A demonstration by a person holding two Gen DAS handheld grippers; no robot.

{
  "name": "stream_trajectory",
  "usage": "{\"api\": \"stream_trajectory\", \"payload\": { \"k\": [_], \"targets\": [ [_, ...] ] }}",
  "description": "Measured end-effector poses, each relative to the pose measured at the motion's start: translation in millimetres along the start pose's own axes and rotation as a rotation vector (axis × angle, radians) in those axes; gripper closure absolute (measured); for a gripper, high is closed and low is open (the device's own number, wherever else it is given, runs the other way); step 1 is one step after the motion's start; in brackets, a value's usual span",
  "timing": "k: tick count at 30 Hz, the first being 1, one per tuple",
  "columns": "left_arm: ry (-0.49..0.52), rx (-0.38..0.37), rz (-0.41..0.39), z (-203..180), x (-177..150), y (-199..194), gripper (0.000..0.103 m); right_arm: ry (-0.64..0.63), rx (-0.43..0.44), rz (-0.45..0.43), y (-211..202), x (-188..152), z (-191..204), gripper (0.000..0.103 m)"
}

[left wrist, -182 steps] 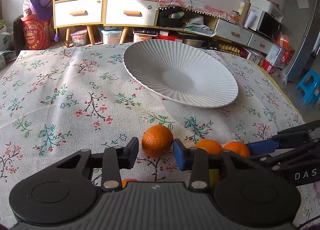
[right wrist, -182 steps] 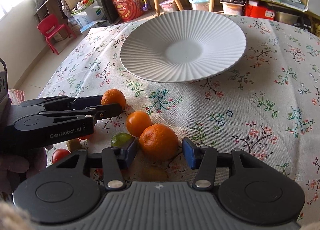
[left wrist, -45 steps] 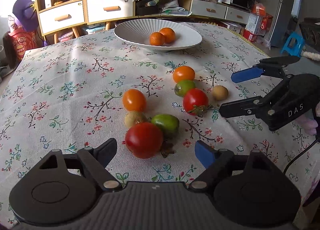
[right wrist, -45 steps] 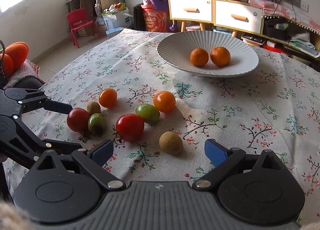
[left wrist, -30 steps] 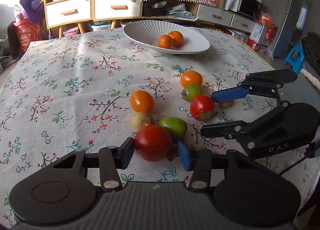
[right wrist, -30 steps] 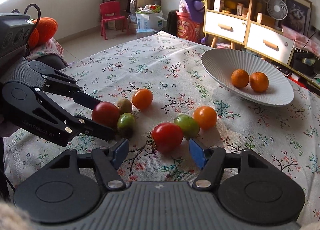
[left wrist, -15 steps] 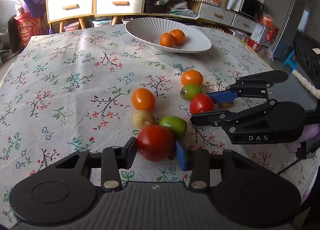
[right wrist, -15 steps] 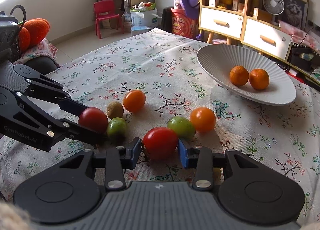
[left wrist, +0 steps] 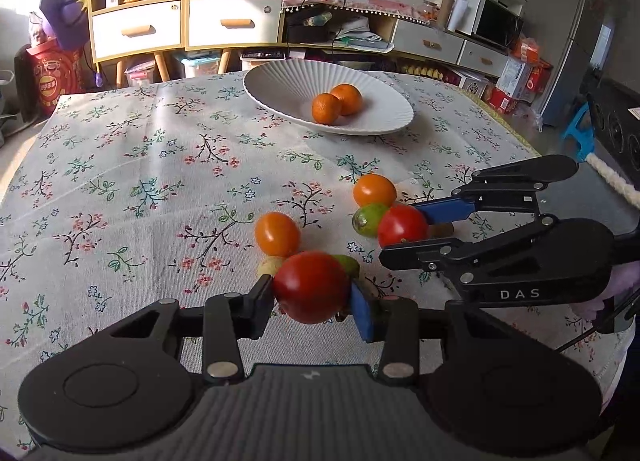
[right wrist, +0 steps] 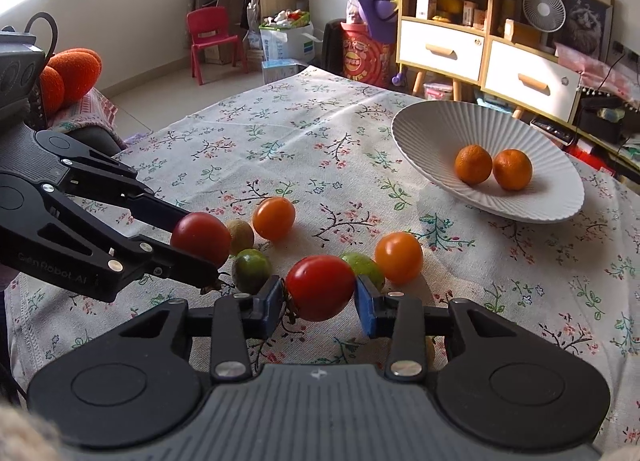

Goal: Organize fruits
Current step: 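Carry both held red tomatoes over the white plate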

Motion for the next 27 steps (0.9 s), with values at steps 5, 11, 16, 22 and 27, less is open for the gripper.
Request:
{"api": "stream_trajectory", "payload": {
  "k": [5,11,16,22,27],
  "targets": [
    [-0.018,0.004,-0.018,0,11,-2,0.069,0.024,-0.023,0.004,-3,6,-7,0.067],
    [-0.037,0.019,-0.025,-1,28,1,0.069,0.078,-0.061,0.0,-6,18,-19,0.067],
    [-0.046,0.028,-0.03,-5,42,5,0.069,0.108,-0.096,-0.002,-6,24,-30,0.067],
    [-0.06,0.032,-0.033,-11,59,14,0.069,0.165,-0.127,0.005,-4,30,-48,0.067],
    [-0.062,0.044,-0.047,-15,73,21,0.069,0.202,-0.158,0.0,0,35,-63,0.067]
  ]
}}
Point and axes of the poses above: each gripper's, at about its wrist camera, not at the fingertips, and y roughly the way its jaws point, z to its left, x to its top, the point moved 1 cm from there along y, roughly the way its jaws point, and after that the axes turned 3 degrees about z, right-handed, at the moved point
